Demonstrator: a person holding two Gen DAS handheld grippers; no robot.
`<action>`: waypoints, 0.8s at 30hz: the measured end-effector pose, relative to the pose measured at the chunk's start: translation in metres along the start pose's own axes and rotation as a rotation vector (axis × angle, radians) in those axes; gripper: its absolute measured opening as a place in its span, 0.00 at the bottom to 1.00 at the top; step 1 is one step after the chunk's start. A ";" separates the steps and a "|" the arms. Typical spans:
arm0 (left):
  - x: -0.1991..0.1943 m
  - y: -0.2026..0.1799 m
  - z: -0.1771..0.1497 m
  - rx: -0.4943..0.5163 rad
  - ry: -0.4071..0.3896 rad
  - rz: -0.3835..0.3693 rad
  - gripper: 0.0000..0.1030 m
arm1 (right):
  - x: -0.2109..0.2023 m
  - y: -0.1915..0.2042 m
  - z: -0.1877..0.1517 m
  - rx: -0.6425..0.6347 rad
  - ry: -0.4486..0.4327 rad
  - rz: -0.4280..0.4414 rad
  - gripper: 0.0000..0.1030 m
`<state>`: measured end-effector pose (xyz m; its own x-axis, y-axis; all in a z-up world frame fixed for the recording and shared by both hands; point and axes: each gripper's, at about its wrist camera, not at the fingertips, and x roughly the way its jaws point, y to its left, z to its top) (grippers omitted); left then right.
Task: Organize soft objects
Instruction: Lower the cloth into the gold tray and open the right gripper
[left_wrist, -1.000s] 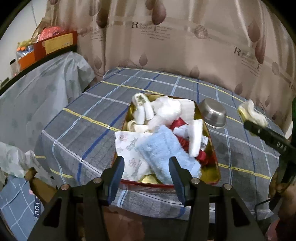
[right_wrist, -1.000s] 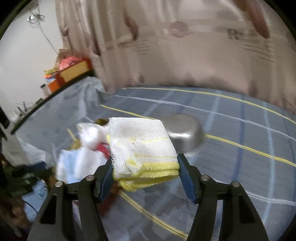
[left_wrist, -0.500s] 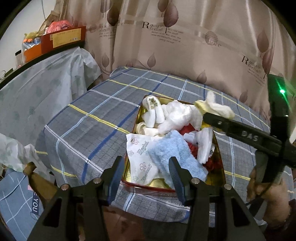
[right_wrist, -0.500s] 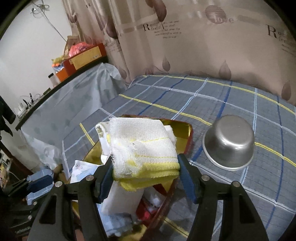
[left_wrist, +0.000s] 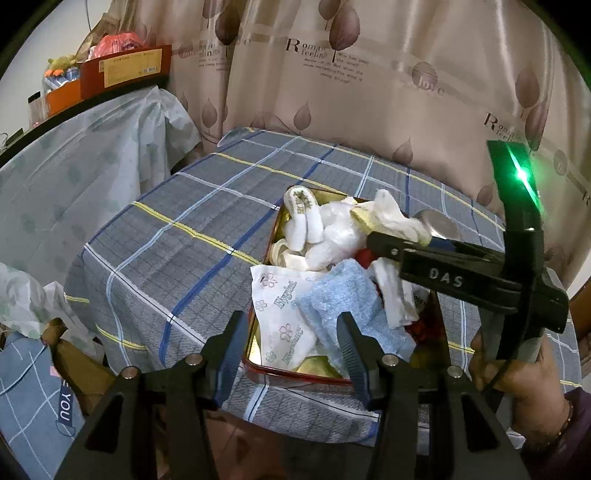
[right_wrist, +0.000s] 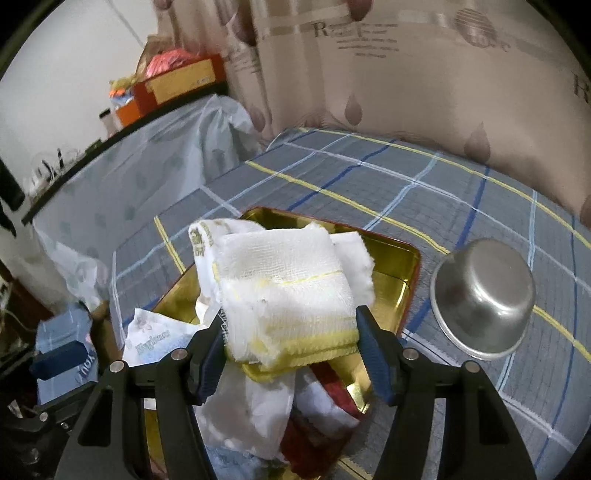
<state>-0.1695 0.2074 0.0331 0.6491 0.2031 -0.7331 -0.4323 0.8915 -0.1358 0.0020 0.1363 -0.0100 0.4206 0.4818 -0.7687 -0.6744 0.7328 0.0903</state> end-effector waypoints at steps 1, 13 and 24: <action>0.001 0.000 0.001 -0.001 0.002 -0.001 0.49 | 0.002 0.001 0.000 -0.009 0.006 -0.010 0.60; 0.005 0.002 0.002 -0.001 0.006 0.009 0.49 | -0.012 -0.003 0.001 -0.032 -0.024 -0.057 0.87; 0.004 -0.001 -0.001 0.037 -0.016 0.047 0.49 | -0.073 0.013 -0.011 -0.044 -0.223 -0.127 0.99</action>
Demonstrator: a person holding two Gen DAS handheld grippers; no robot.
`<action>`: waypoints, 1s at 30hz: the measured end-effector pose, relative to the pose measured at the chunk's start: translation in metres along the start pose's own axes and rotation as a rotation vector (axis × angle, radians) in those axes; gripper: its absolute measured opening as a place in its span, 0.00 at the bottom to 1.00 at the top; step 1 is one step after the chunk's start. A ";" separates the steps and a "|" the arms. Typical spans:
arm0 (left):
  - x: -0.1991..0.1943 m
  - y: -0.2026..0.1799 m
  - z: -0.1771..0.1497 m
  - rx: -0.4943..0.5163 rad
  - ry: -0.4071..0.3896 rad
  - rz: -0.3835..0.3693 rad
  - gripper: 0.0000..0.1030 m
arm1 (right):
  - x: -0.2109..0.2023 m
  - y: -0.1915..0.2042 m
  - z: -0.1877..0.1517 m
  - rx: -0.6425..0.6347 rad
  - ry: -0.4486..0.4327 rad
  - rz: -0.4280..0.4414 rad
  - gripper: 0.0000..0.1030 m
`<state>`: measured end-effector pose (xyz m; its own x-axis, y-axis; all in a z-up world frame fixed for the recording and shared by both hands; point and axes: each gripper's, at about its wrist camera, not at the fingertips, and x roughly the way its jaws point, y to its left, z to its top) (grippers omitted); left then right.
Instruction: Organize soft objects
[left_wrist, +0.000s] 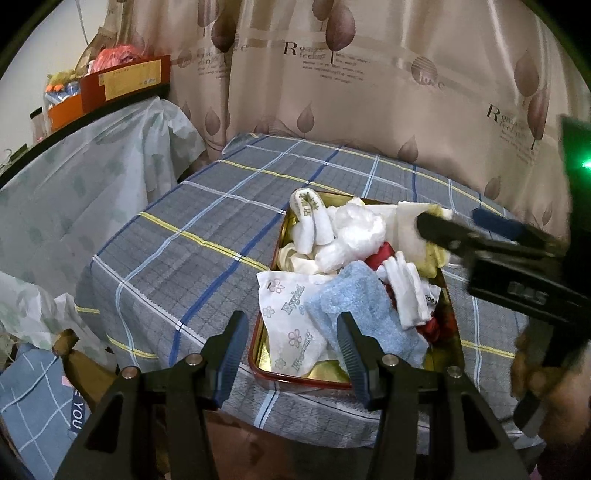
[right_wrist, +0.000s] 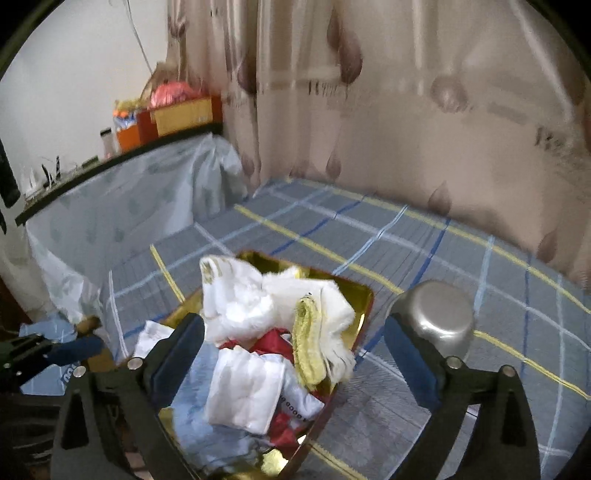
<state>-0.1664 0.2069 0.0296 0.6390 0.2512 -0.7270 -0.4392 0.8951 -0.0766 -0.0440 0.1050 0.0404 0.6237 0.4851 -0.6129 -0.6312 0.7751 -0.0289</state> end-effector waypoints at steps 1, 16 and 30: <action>0.001 -0.001 0.000 0.004 -0.001 0.002 0.49 | -0.006 0.003 -0.001 -0.004 -0.018 -0.021 1.00; -0.013 -0.012 -0.002 0.065 -0.087 0.034 0.49 | -0.057 0.017 -0.036 0.074 -0.086 -0.212 0.99; -0.033 -0.021 -0.003 0.098 -0.181 0.020 0.49 | -0.092 0.031 -0.039 0.105 -0.193 -0.293 0.99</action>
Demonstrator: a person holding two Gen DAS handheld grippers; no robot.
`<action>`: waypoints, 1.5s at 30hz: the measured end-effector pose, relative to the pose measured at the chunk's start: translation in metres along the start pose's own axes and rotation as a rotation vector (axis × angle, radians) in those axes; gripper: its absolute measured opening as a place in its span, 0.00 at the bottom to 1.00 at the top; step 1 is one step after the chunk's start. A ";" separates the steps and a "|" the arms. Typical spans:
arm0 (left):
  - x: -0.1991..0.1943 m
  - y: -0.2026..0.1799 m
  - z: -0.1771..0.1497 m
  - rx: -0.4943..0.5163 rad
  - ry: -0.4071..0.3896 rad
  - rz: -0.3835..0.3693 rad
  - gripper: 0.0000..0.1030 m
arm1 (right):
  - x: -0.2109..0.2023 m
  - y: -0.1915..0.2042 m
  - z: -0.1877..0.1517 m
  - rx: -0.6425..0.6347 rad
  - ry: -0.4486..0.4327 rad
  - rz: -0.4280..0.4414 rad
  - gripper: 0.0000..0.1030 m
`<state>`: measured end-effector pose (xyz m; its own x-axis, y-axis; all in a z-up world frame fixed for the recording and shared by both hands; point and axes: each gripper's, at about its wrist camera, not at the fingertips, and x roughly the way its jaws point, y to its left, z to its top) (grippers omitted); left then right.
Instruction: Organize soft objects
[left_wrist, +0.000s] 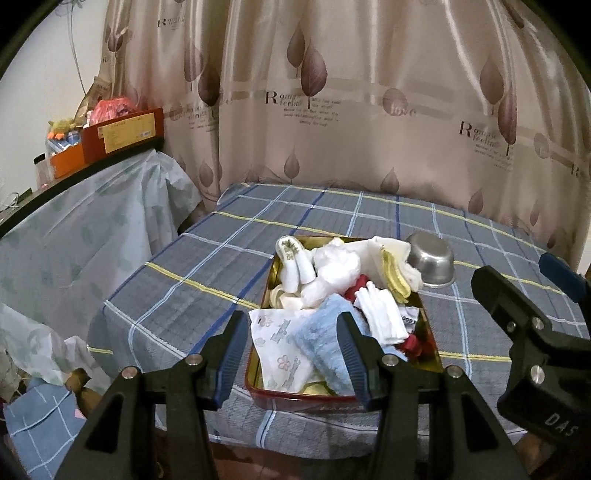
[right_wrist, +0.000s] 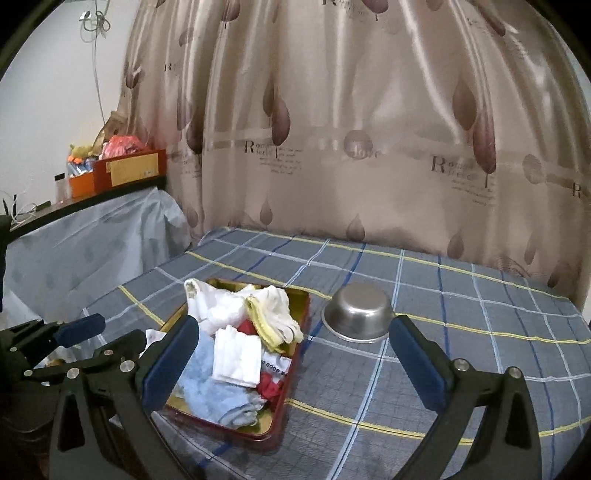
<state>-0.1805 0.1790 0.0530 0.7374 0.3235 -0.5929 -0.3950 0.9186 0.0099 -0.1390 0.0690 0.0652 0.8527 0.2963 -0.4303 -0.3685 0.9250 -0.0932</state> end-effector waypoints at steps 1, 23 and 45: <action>-0.001 0.000 0.000 -0.002 -0.003 -0.006 0.49 | -0.003 0.000 -0.001 0.005 -0.015 -0.034 0.99; -0.035 0.005 -0.009 0.047 -0.096 0.003 0.50 | -0.036 0.017 -0.003 -0.021 -0.056 -0.139 1.00; -0.037 0.009 -0.018 0.003 -0.124 -0.006 0.50 | -0.040 0.022 -0.010 -0.014 -0.034 -0.134 1.00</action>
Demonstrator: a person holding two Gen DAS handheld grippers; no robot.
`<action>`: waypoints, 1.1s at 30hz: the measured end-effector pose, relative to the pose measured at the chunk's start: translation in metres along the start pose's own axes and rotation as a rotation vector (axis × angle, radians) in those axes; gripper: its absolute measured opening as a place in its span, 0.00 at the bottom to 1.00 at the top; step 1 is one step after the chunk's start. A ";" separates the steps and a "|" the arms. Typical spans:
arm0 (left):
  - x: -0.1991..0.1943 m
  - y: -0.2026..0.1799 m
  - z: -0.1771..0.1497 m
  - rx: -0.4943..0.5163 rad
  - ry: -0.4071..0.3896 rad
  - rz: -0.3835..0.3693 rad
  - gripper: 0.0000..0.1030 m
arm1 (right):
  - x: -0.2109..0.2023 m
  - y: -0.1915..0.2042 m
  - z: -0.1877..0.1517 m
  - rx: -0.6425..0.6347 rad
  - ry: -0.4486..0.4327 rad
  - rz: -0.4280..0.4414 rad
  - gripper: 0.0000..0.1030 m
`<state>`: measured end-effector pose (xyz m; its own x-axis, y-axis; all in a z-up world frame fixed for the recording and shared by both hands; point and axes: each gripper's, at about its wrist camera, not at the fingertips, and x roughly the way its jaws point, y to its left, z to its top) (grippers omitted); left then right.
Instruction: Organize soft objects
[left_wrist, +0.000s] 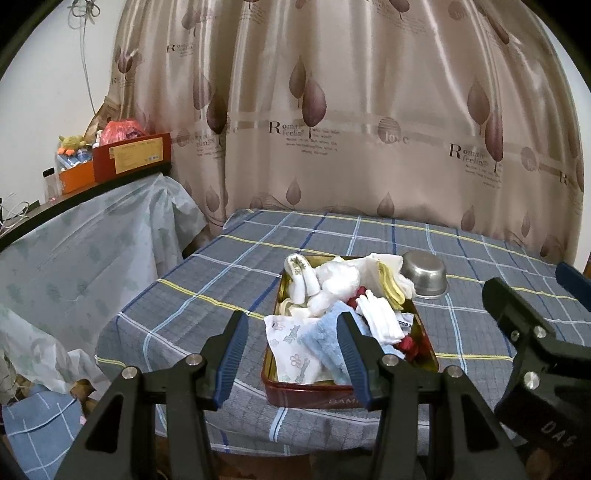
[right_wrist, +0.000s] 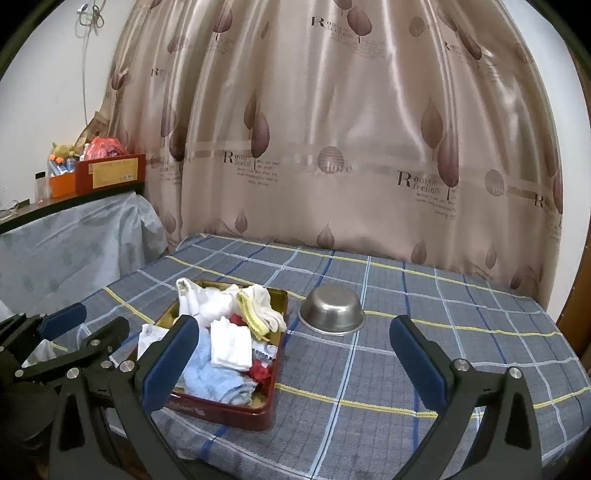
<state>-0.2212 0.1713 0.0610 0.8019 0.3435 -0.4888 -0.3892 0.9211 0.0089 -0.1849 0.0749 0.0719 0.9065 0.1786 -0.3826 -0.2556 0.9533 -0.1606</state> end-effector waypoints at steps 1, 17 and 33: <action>0.000 0.000 0.000 -0.001 0.000 -0.002 0.50 | 0.000 0.000 0.000 0.000 0.002 0.001 1.00; 0.008 0.002 -0.001 -0.007 0.036 -0.008 0.50 | 0.002 0.001 -0.002 0.003 0.010 0.004 1.00; 0.010 0.005 -0.002 -0.018 0.043 -0.005 0.50 | 0.002 0.009 -0.009 -0.004 0.025 0.016 1.00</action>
<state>-0.2162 0.1785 0.0542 0.7838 0.3307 -0.5256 -0.3937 0.9192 -0.0087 -0.1885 0.0817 0.0619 0.8937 0.1873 -0.4077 -0.2712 0.9494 -0.1584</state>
